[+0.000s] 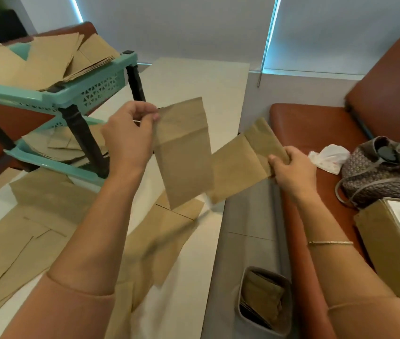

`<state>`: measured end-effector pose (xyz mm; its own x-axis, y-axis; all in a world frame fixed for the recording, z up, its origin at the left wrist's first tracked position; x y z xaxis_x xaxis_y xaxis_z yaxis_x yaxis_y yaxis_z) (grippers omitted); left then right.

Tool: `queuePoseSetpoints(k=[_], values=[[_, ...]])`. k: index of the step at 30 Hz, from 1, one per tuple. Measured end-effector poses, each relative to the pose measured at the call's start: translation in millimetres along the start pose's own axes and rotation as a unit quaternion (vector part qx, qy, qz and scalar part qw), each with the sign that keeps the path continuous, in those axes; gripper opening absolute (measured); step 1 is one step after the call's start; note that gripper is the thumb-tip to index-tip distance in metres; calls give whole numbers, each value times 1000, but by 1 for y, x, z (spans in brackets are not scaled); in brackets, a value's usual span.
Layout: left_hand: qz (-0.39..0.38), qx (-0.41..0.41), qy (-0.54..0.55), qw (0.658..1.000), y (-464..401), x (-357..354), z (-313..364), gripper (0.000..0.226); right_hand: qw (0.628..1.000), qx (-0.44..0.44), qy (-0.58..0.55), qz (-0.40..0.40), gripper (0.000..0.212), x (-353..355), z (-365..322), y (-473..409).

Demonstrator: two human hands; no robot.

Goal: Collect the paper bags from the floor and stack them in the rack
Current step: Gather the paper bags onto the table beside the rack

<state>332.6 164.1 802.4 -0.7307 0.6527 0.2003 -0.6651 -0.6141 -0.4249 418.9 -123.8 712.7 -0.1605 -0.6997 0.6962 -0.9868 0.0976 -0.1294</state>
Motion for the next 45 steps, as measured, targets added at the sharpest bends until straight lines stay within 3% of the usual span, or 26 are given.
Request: queuePoseSetpoints(k=[2,4,8,12,20,24,27,29,31,34,36,41,45], values=[[-18,4,23,1000,13,-24,1,11,996,-4,61,58,7,20,32,7],[-53,11,34,998,33,-54,-1,13,990,-26,123,60,12,20,72,19],[-144,3,40,989,92,-116,-12,15,962,-115,242,-46,15,-19,164,58],[-233,25,20,972,152,-162,-40,10,934,-141,287,-161,22,-68,236,105],[-333,72,-25,940,218,-201,-115,14,908,-142,303,-253,33,-123,306,134],[-354,94,-48,929,233,-210,-146,10,911,-166,277,-255,37,-134,324,135],[-384,117,-66,914,245,-219,-164,9,934,-172,245,-194,54,-127,321,123],[-409,130,-76,900,254,-226,-174,11,960,-139,201,-139,76,-116,305,110],[-440,138,-83,883,263,-233,-181,11,975,-53,176,-123,85,-110,285,96],[-485,141,-98,857,277,-242,-186,12,951,63,216,-211,54,-123,269,89],[-503,153,-118,842,284,-247,-192,12,925,67,273,-255,30,-129,272,91],[-531,164,-210,805,289,-250,-203,33,894,-16,354,-274,42,-136,305,108],[-541,129,-254,791,281,-250,-204,32,874,-54,375,-302,42,-146,329,120]])
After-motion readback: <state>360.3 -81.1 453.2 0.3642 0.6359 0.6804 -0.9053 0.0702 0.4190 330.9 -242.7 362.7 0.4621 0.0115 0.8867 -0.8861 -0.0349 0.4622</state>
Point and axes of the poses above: each hand's wrist, its own y-axis away from the middle knuckle, its own x-axis out of the back of the hand, z = x × y, the point moved 6 cm from there along -y, towards the middle knuckle, and after that the axes turned 11 degrees about y, right-handed, at the moved point
